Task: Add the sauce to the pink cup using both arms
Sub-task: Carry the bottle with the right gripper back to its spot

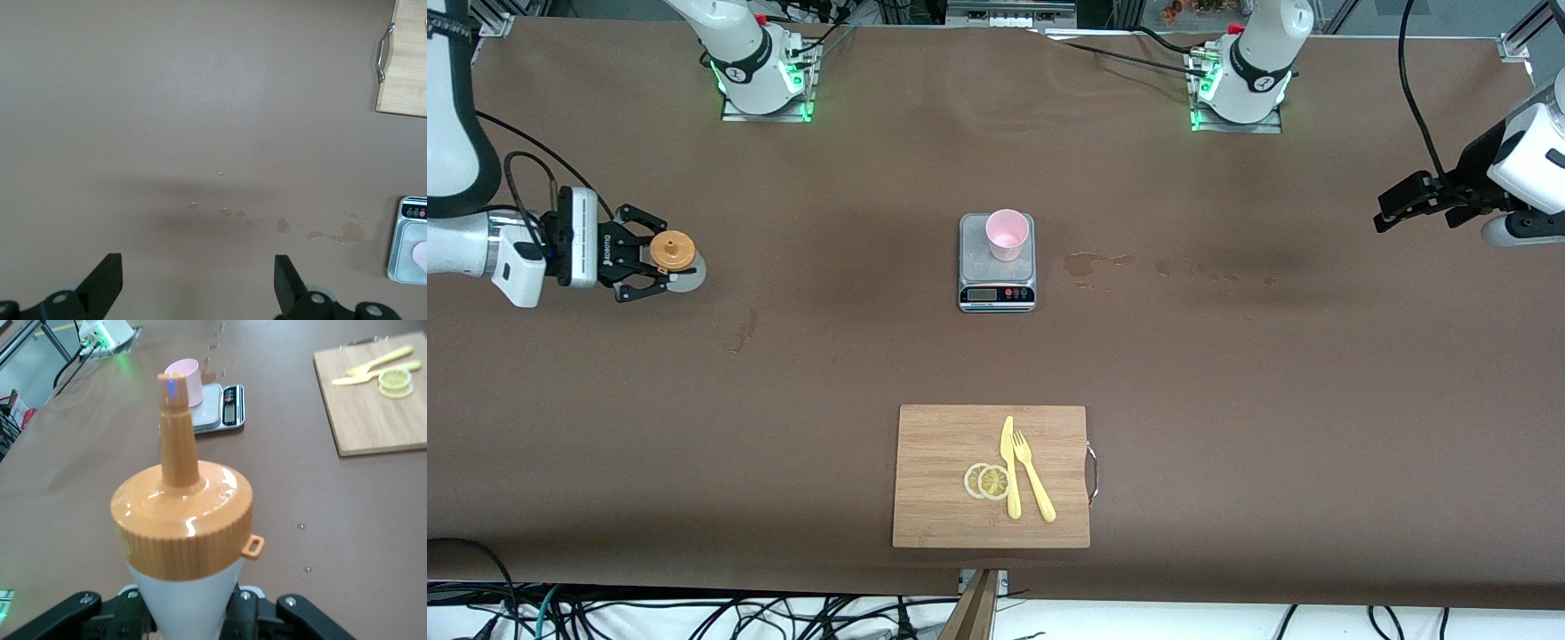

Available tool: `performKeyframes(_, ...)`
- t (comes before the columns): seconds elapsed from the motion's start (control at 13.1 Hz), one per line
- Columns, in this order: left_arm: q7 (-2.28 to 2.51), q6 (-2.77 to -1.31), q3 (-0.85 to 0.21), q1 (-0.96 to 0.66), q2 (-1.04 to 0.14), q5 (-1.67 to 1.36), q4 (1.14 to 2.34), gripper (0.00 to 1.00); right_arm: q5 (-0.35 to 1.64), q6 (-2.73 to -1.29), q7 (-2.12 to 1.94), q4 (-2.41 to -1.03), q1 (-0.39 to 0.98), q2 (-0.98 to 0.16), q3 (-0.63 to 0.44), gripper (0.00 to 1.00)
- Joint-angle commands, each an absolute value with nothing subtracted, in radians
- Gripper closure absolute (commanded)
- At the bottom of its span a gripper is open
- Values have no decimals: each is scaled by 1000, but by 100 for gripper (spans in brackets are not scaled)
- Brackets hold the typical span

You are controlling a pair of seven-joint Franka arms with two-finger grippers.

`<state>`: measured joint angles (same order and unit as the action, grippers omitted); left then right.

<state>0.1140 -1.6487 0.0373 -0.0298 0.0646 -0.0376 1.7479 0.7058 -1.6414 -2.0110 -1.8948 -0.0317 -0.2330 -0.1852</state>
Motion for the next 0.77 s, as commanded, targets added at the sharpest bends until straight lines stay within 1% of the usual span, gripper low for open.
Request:
performKeyframes(0.0, 104, -1631, 32, -26, 72, -18, 1738, 0, 791, -1646, -2184, -1905, -98, -305, -164, 100)
performKeyframes(0.31, 104, -1632, 34, -25, 72, -18, 1738, 0, 943, -1609, -2431, -1902, -170, -489, -166, 100)
performKeyframes(0.54, 104, -1631, 34, -26, 72, -18, 1738, 0, 972, -1577, -2496, -1896, -218, -573, -166, 100)
performKeyframes(0.69, 103, -1631, 35, -25, 74, -18, 1738, 0, 1002, -1572, -2536, -1893, -225, -607, -166, 100)
